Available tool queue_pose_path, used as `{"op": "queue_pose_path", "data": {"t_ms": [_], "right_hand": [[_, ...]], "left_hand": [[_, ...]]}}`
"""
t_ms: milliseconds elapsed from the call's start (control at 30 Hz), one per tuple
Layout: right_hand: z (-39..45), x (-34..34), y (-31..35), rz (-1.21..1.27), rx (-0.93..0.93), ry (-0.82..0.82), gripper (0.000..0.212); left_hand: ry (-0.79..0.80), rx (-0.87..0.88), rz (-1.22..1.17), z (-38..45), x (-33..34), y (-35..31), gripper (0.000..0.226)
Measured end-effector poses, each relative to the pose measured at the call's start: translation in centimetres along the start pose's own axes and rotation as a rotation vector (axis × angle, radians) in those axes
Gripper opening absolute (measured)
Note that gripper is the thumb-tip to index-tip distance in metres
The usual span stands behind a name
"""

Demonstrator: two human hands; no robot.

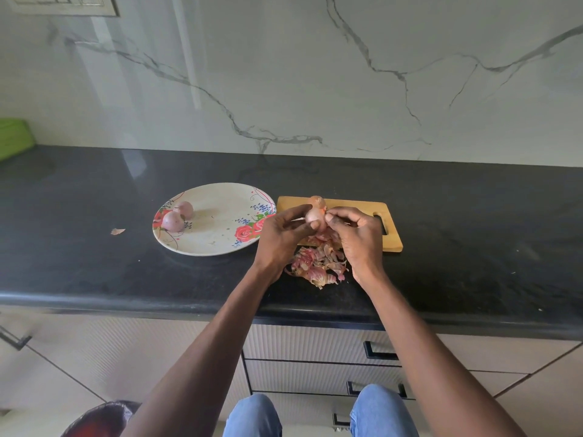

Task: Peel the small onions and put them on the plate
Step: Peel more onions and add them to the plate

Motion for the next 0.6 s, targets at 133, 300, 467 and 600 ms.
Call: {"op": "queue_pose_path", "data": {"t_ms": [133,300,467,600], "right_hand": [[0.3,0.1,0.3,-0.133,-0.134,0.014,0.011],[1.3,0.0,1.2,-0.279,-0.351,0.097,0.012],[1.3,0.5,1.9,-0.314,-0.487,0.087,0.005],[1.4,0.8,1.9,-0.308,-0.504,0.095,0.004]], "left_hand": [[-0.007,0.008,0.006,0.1,-0.1,0.0,0.039],[0.012,0.002,0.006,0.1,-0.1,-0.2,0.040],[-0.005,-0.011,-0.011,0.2,-0.2,-0.1,0.044],[-0.022,-0.038,-0.034,0.2,-0.4,0.1,0.043]]}}
Point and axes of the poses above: each hand's wrist, its own z-axis towards the middle knuckle, its own x-axis out of the palm, y = z × x, the point moved 2 cm from there along z, towards the middle knuckle, and after that the axes turned 12 degrees about -y, right-handed, at the moved point
